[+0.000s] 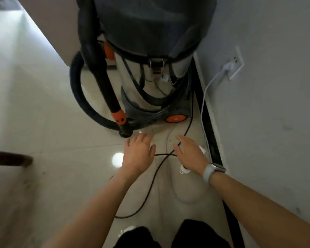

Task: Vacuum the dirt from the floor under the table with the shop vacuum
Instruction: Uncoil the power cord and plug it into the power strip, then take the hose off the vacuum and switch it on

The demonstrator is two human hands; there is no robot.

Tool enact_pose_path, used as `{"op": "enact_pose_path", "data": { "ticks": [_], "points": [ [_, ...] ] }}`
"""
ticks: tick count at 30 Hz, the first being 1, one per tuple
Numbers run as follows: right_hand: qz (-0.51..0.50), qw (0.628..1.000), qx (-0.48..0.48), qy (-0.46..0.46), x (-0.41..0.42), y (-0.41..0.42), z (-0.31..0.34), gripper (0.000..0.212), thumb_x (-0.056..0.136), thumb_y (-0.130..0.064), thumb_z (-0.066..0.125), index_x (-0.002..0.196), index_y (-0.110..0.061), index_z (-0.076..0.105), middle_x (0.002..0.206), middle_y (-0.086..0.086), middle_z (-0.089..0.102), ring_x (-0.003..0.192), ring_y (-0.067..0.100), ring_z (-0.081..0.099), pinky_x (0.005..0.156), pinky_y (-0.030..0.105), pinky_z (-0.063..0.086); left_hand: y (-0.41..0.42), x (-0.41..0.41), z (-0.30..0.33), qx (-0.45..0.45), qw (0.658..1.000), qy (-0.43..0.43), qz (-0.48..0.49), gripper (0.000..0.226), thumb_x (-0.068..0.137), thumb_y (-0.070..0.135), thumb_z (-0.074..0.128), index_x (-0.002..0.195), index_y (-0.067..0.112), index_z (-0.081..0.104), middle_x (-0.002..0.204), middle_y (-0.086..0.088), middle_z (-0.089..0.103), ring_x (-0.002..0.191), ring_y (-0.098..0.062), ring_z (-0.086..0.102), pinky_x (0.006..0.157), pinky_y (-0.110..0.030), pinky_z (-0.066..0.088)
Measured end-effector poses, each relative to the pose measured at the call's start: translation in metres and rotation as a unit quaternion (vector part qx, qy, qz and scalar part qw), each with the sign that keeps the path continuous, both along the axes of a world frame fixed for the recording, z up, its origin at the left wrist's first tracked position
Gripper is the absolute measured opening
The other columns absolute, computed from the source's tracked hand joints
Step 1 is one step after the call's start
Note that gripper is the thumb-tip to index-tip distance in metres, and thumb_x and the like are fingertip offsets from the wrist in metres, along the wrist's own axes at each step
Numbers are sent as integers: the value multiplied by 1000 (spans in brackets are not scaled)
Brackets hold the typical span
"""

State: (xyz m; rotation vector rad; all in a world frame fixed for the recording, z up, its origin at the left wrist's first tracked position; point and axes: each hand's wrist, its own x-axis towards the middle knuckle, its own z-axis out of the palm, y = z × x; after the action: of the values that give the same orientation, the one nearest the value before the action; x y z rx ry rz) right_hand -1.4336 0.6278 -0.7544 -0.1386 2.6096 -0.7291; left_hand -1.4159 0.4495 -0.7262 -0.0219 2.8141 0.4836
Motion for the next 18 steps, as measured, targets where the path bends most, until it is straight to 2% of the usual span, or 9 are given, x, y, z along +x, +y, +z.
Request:
{"op": "enact_pose_path", "data": {
  "ticks": [3,7,10,13,18],
  "points": [
    [4,999,-19,26,-17,-32,110,44,99,-20,40,141,-6,39,142,11,44,131,26,38,110,34,29,-25,-5,105,28,997,66,28,42,98,30,42,139,19,45,142,0,45,135,-19,36,112,-37,24],
    [5,998,-33,44,-30,-66,239,39,98,-16,40,136,-7,45,137,9,47,129,22,40,109,32,32,-68,-7,232,60,991,93,77,39,98,27,44,136,19,48,138,1,49,130,-18,41,108,-35,28],
    [19,999,-28,34,-38,-86,307,40,99,-18,39,138,-10,42,139,6,44,130,20,38,109,31,33,-97,-12,302,95,984,102,112,40,97,24,45,137,17,48,134,0,51,126,-18,44,104,-31,32],
    [19,999,-30,29,-50,-101,345,40,99,-18,39,139,-11,41,141,5,42,131,19,38,109,31,33,-116,-22,338,137,973,87,162,40,97,21,47,137,15,47,134,-3,50,121,-18,47,98,-26,37],
    [30,998,-17,51,-96,-107,365,40,98,-14,40,138,-9,42,139,7,44,131,22,38,108,35,33,-123,-66,348,189,956,-4,226,43,99,22,43,141,13,40,140,-7,43,124,-21,47,100,-30,39]
  ]
}}
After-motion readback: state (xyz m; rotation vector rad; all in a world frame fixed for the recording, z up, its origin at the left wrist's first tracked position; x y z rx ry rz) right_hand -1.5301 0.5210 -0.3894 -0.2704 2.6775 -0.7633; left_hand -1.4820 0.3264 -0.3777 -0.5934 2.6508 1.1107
